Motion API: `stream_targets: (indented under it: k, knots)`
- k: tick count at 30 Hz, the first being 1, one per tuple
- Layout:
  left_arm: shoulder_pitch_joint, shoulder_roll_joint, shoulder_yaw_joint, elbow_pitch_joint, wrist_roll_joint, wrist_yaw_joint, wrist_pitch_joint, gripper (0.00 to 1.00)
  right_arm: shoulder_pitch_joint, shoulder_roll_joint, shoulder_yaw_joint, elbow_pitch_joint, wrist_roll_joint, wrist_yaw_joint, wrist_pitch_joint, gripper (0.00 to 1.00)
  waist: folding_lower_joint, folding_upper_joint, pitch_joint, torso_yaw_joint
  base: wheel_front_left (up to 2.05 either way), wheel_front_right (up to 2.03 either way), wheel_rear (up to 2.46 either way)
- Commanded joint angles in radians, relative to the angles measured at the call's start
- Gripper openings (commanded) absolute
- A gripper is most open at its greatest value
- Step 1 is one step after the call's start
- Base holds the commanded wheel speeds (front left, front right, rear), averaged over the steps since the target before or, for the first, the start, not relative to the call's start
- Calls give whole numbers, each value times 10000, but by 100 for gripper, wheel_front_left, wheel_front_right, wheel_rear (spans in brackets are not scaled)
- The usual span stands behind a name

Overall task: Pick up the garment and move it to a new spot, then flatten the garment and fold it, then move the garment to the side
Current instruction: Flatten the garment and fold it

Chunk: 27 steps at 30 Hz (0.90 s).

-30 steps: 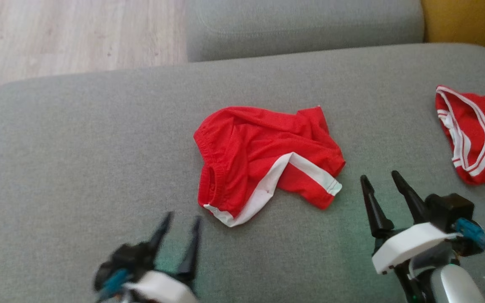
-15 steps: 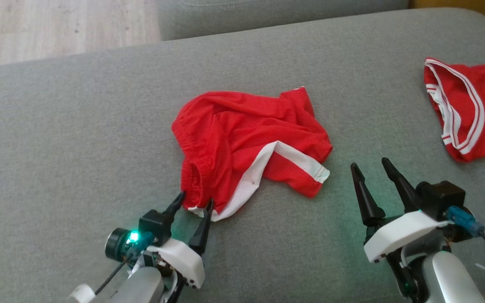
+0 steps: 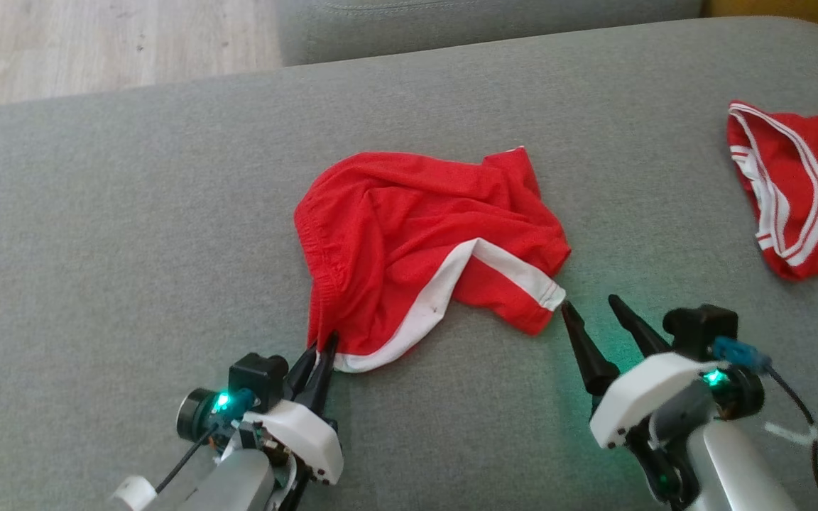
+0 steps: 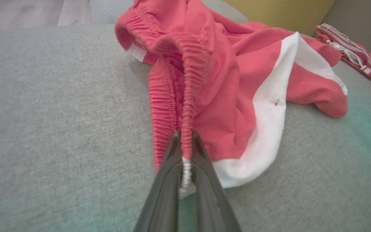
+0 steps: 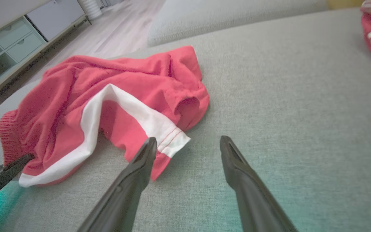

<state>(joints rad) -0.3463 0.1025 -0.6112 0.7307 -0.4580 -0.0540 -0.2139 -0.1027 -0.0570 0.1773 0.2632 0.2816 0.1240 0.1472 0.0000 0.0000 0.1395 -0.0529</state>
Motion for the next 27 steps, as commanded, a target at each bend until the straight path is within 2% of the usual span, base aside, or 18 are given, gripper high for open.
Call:
stream_targets:
  k: [1,8,15,16,17,18,21,24,27]
  knots:
    - [-246,82,348,-237,-35,-26,-151,0,-477,47,212,-241,73,67,12,100,0,0,25,53,0,0,0]
    - [-408,28,190,-333,-50,-125,-156,0,-1339,65,917,1314,1950,67,85,100,0,0,205,317,0,0,0]
    - [-504,31,148,-338,-105,-152,-192,0,-2003,66,1455,2321,2565,67,-416,99,0,0,284,386,0,0,0]
    - [-513,34,143,-342,-116,-158,-197,0,-2098,67,1510,2444,2625,67,-488,58,0,0,296,386,0,0,0]
    - [-523,39,140,-346,-127,-163,-202,0,-2197,67,1592,2532,2683,67,-592,22,0,0,310,383,0,0,0]
    - [-531,45,137,-349,-137,-167,-207,0,-2284,67,1707,2625,2733,67,-652,0,0,0,320,378,0,0,0]
    - [-529,55,149,-368,-180,-168,-233,0,-2494,67,1948,2692,2830,67,-1058,0,0,0,325,351,0,0,0]
    - [-480,65,349,-627,-325,-135,-327,0,-2567,67,1914,2449,2413,67,-1691,0,0,0,267,331,0,0,0]
    - [-245,44,963,-1412,-858,-189,-426,0,-2417,57,1664,1718,1744,67,-2055,0,0,0,162,269,0,0,0]
